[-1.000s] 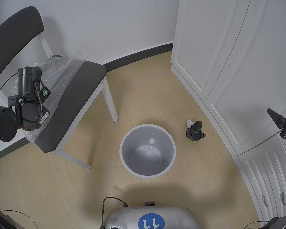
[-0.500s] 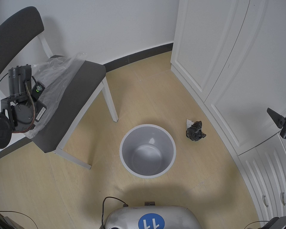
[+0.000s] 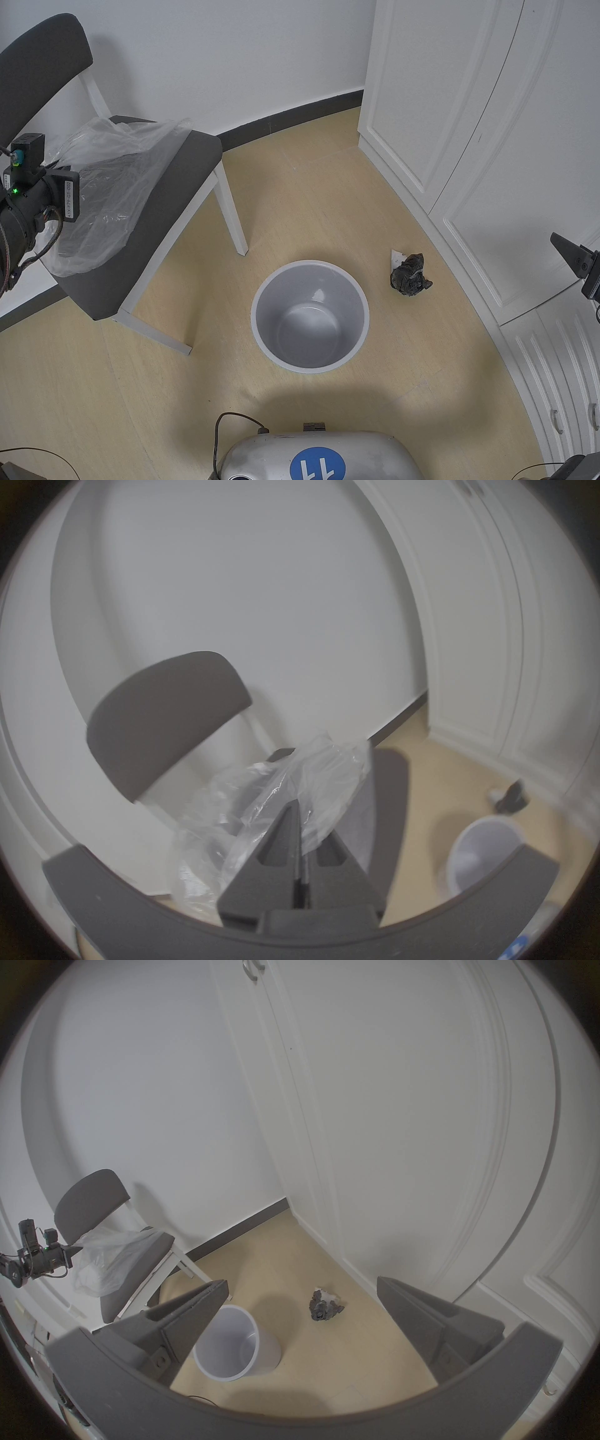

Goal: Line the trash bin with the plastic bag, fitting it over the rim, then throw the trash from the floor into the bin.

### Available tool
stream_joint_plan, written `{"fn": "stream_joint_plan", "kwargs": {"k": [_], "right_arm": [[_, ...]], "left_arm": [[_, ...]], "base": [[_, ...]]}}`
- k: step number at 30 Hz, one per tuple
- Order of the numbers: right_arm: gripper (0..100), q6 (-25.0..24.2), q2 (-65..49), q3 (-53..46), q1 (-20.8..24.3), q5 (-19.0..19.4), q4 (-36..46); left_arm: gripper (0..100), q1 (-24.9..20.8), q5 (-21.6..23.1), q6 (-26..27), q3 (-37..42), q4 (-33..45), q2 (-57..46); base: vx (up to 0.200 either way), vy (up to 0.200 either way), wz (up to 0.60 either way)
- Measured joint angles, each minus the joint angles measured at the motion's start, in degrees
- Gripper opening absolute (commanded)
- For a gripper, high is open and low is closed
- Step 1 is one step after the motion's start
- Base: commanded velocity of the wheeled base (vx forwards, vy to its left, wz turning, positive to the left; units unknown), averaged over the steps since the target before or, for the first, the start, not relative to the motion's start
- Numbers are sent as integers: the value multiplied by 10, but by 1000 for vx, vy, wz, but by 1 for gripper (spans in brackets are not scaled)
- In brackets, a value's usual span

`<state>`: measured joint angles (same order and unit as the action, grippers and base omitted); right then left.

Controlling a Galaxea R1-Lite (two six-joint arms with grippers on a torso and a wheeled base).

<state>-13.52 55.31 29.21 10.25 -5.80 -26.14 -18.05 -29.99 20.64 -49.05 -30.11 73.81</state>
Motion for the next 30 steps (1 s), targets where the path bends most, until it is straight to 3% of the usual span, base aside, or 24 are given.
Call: {"fn": "stream_joint_plan", "kwargs": {"k": [6,11,20,24,30], "right_arm": [[100,2,0,-5,25,-1,2],[100,2,6,-7,49,-1,2],[100,-31,77,0,133,-7,-34],[100,-69,119,-4,169,-7,-54],[100,-91,177,-6,195,-6,-93]], "left_arm": [[0,-50,79,-137,11,-6,-12],[0,-96,109,-234,14,-23,-8],[0,-179,117,-296,17,-123,12],[0,-216,107,-336,24,-143,18],[0,-255,88,-345,23,-147,27]], "base": [[0,0,0],[0,0,0],[0,0,0],[0,0,0],[0,0,0]]}}
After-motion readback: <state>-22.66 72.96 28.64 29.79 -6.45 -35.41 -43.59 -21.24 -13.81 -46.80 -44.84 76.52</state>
